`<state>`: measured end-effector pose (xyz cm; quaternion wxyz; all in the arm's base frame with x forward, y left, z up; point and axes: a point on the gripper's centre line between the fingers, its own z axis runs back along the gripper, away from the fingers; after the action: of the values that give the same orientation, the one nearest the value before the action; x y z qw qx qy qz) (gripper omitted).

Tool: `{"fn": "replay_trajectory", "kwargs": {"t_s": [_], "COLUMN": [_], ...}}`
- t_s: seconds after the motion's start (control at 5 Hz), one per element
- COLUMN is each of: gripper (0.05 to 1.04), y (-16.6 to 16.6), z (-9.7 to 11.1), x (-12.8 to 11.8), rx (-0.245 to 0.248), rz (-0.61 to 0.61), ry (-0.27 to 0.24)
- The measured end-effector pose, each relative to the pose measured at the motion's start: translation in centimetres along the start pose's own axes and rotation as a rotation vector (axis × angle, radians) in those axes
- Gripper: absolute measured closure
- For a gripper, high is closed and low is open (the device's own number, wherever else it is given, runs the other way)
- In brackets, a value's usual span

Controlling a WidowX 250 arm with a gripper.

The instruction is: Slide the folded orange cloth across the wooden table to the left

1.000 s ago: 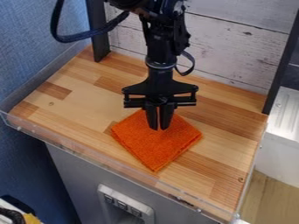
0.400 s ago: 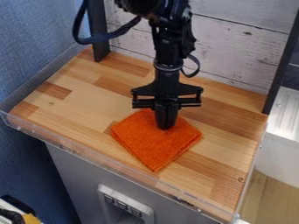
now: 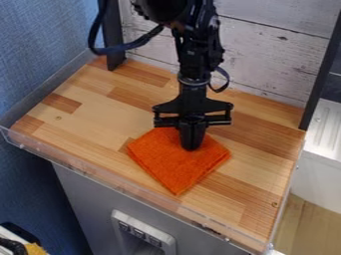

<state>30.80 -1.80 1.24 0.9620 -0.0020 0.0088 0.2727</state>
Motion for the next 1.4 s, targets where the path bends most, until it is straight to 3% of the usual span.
{"fn": "replay_trajectory", "kwargs": {"t_s": [0.4, 1.0, 1.4], "gripper": [1.022, 1.024, 1.025], "y": [1.9, 8.0, 10.3], "z": [0.0, 0.1, -0.1], "x": [1.8, 5.9, 8.4], "rx": [-0.029, -0.02, -0.013], "rz": [-0.141, -0.399, -0.499], "ry": [-0.018, -0.019, -0.039]}}
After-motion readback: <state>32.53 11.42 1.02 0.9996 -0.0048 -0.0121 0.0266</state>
